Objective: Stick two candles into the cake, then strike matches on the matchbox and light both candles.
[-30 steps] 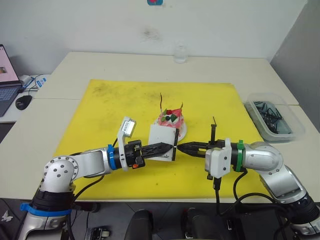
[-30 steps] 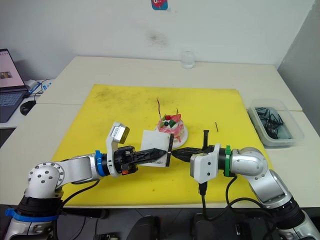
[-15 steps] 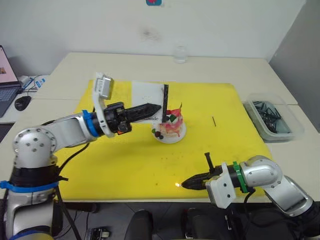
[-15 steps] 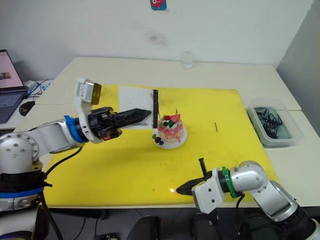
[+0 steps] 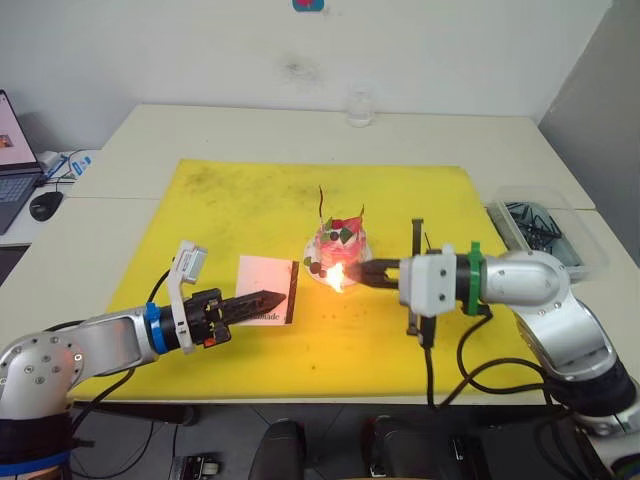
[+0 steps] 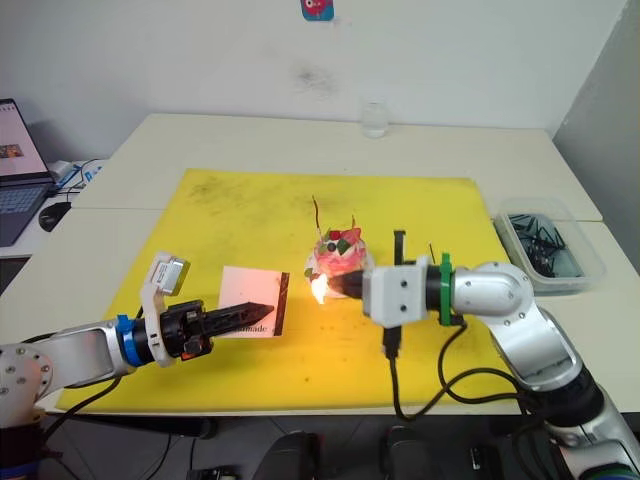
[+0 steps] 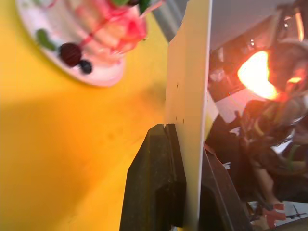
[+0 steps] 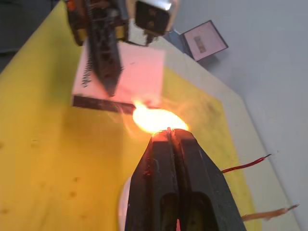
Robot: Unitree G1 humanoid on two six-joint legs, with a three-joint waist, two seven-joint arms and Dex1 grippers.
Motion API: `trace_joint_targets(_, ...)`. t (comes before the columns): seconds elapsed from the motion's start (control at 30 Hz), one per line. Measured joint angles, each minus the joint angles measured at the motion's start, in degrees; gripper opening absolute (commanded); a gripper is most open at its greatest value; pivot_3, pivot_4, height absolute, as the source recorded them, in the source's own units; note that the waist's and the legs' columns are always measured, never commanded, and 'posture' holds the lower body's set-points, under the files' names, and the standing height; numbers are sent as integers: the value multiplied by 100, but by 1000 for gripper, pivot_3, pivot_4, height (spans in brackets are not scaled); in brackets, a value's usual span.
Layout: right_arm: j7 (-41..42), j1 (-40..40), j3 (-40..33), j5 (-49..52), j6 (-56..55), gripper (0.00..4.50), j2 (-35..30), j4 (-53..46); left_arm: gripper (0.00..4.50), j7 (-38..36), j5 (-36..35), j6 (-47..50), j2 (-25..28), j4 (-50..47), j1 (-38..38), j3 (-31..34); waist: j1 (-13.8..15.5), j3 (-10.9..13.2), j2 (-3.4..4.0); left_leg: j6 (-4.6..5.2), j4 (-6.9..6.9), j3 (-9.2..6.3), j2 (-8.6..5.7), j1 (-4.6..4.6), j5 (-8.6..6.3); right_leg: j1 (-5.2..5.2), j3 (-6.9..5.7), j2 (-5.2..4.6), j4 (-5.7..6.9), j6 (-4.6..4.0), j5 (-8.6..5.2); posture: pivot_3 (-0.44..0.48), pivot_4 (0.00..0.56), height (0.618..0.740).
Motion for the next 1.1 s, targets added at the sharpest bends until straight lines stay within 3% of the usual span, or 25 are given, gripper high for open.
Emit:
trace_joint_targets(0.17,-354,-1016,242,-488,371,20,432,515,0,-194,351,-51,-244,-4,-59,-197,15,0,0,1,-2,5,-1,-6,0,-4,2,-4,-3,-3,-1,0,150,740)
trace_joint_targets(0.37,-268,-1883,226,-643,53,20,404,1550,0,-303,507,-33,-431,-47,-304,-454,19,0,0,1,-6,1,-1,-8,-1,-5,-2,-3,-4,-6,-2,0,150,740)
trace_joint_targets(0.73,655,-2567,439,-814,-2355,20,257,4136,0,-397,661,16,-637,-86,-462,-678,-16,1,1,2,-6,2,1,-7,-1,-6,1,3,-3,-5,-2,0,150,740)
trace_joint_targets(1.1,593,-2849,508,-1284,-3517,20,693,5432,0,-394,676,80,-718,-183,-462,-678,-19,1,1,2,-5,2,1,-8,-1,-5,1,1,-2,-9,1,0,150,740)
